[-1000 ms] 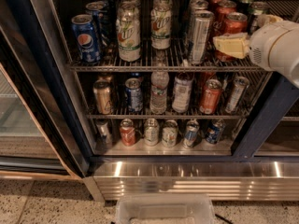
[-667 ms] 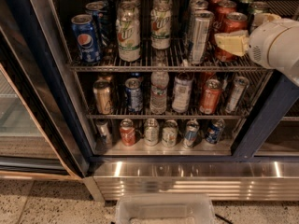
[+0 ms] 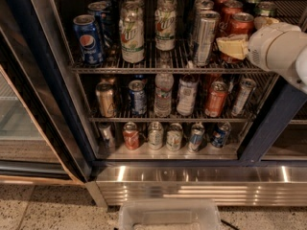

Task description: Pick coke can from top shelf of fridge

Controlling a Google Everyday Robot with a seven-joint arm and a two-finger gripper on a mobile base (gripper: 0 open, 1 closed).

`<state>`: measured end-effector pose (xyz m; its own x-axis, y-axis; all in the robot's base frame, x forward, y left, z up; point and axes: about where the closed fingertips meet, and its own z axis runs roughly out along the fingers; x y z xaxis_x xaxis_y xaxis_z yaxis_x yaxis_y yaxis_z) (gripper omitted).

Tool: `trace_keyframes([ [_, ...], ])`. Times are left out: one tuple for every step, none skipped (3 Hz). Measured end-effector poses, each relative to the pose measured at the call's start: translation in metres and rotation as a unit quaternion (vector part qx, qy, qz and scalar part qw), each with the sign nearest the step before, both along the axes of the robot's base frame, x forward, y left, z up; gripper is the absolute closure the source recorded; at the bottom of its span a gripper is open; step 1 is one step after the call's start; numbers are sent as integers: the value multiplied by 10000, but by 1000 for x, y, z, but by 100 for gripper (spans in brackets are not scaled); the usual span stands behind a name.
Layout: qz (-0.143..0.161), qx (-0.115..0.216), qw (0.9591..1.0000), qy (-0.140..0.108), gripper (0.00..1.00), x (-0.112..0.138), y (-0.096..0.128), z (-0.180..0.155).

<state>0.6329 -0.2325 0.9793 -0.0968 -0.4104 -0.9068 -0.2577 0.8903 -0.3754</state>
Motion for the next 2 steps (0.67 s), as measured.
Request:
trace_keyframes([
  [-9, -34, 10000, 0, 32, 7, -1, -3],
  [-57, -43, 10000, -25, 32, 13, -5, -3],
])
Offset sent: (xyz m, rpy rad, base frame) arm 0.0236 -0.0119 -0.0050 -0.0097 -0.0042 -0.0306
